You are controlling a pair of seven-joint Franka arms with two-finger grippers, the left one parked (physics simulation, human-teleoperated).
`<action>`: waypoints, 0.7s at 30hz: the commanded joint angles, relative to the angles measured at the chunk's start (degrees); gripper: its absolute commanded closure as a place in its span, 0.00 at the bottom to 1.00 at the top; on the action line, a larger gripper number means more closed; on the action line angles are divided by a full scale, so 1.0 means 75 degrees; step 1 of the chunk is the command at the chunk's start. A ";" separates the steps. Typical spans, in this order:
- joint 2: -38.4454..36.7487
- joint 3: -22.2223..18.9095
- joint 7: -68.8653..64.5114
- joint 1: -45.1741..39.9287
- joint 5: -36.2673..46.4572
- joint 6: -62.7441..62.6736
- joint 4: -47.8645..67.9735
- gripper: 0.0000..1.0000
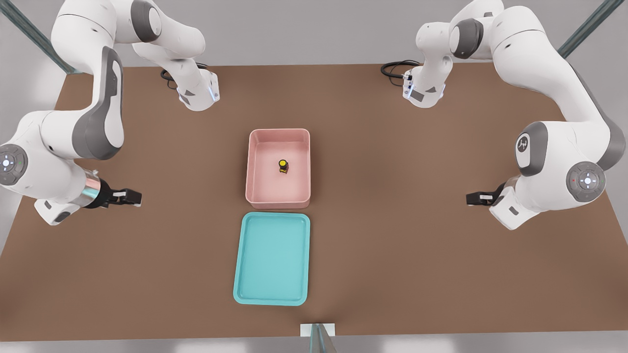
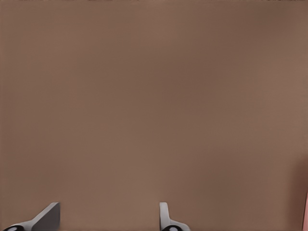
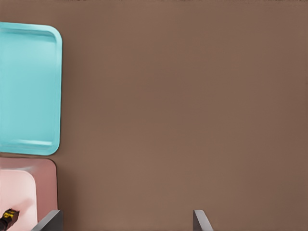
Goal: The left arm remains still, and the right arm places the button from the box into the tray
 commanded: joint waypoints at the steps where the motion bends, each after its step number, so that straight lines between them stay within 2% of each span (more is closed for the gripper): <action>1: -0.0010 0.0000 -0.0049 0.0001 -0.0005 0.0140 0.0004 0.00; 3: -0.0057 0.0034 -0.0119 0.0047 0.0018 0.0035 0.0015 0.00; 4: -0.0373 0.0374 -0.0049 0.0340 0.0030 -0.0164 0.0015 0.00; 5: -0.0525 0.1099 0.0046 0.0622 -0.0063 -0.0352 0.0015 0.00; 6: -0.0561 0.1289 0.0115 0.0973 -0.0369 -0.0422 0.0039 0.00; 7: -0.0526 0.1815 0.0709 0.1067 -0.0228 -0.0376 0.0039 0.00; 9: -0.0350 0.2730 0.2997 0.1629 0.0263 -0.0036 -0.0020 0.00; 10: -0.0174 0.2753 0.3700 0.1816 0.0967 0.0117 -0.0090 0.00; 11: -0.0069 0.2684 0.5172 0.2494 0.1014 0.0152 -0.0312 0.00; 12: 0.0294 0.2636 0.6873 0.3256 0.0665 0.0806 -0.0429 0.00; 14: 0.0225 0.3186 0.8060 0.3539 0.0229 0.1685 -0.1296 0.00; 16: -0.0127 0.3562 0.9619 0.3762 -0.0485 0.3316 -0.3007 0.00; 18: -0.0361 0.3293 0.9269 0.3856 -0.0884 0.3747 -0.4036 0.00; 20: -0.0420 0.2730 0.8541 0.4172 -0.0849 0.3867 -0.4473 0.00; 21: -0.0420 0.2765 0.8541 0.4231 -0.0849 0.3925 -0.4612 0.00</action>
